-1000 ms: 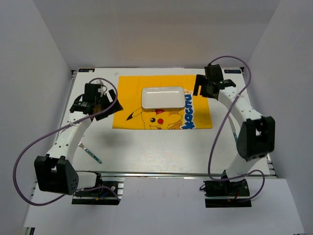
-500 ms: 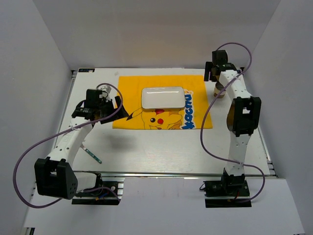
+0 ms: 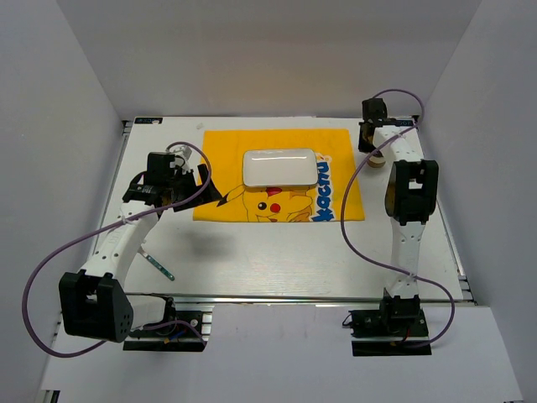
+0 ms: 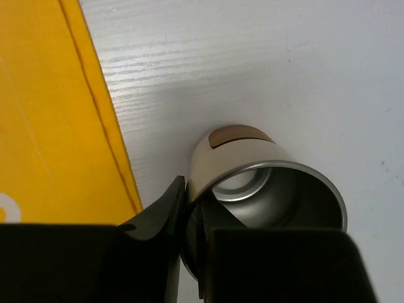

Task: Set the dinner table for one person

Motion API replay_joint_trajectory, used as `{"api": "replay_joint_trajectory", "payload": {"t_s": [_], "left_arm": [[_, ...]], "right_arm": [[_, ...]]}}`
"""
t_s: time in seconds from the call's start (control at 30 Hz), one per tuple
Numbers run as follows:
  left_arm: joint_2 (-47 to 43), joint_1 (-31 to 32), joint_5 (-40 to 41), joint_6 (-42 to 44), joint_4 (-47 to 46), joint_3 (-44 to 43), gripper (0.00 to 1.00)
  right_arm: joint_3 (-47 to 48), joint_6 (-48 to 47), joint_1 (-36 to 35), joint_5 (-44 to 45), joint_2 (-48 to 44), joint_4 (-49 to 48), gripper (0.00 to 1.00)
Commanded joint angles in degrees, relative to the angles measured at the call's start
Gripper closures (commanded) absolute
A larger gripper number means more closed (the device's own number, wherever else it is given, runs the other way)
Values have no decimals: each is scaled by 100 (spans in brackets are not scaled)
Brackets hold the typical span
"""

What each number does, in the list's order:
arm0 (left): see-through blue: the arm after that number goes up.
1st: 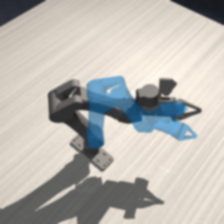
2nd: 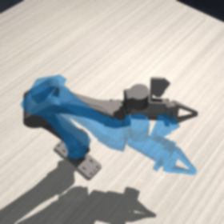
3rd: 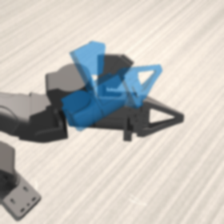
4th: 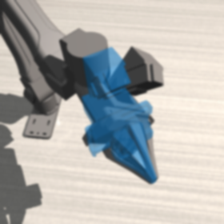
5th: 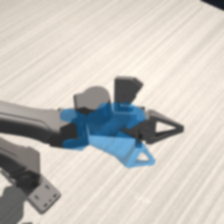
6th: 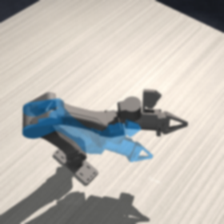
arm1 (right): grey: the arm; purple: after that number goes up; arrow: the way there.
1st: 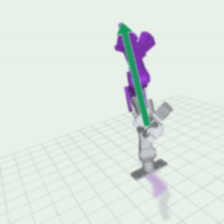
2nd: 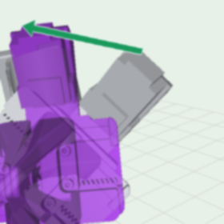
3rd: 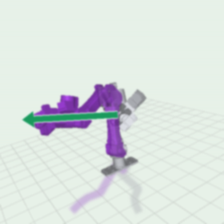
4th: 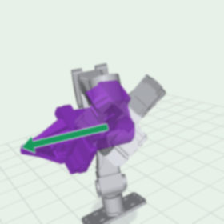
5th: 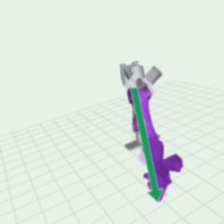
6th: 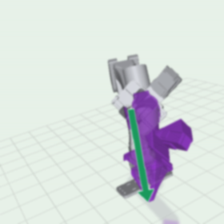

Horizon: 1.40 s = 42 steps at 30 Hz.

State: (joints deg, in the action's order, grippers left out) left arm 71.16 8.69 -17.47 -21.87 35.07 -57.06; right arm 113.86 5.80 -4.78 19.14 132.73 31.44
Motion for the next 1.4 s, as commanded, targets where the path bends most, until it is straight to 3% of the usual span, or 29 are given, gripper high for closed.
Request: {"api": "replay_joint_trajectory", "payload": {"t_s": [0.0,0.3,0.67,0.77,0.8,0.83,0.97,1.03,1.23,1.37], "left_arm": [[-93,-25,-125,86,-71,-34,2],[-163,-25,68,51,-62,-16,2],[-207,-25,104,42,-62,-16,2],[-190,-25,104,60,-53,-16,2],[-190,-25,104,51,-53,-16,2],[-190,-25,95,60,-35,-16,2],[-207,-25,86,60,-62,-7,2],[-225,-25,104,60,-62,2,2],[-216,-78,674,-186,105,-34,2],[-137,-78,1613,-528,342,-156,2]], "right_arm": [[162,-44,-76,126,-317,-410,100],[1698,-457,-550,-727,252,99,100],[2007,-422,-849,-1307,860,-402,100],[2114,-343,-920,-1176,992,-446,83],[2105,-317,-911,-1140,1018,-455,74],[2087,-299,-902,-1131,1053,-472,58],[2035,-159,-911,-1236,1054,-551,32],[2035,-115,-920,-1429,914,-621,12],[2026,79,-946,-1790,-79,-964,11],[1947,26,-973,-1817,-835,-1070,11]]}}
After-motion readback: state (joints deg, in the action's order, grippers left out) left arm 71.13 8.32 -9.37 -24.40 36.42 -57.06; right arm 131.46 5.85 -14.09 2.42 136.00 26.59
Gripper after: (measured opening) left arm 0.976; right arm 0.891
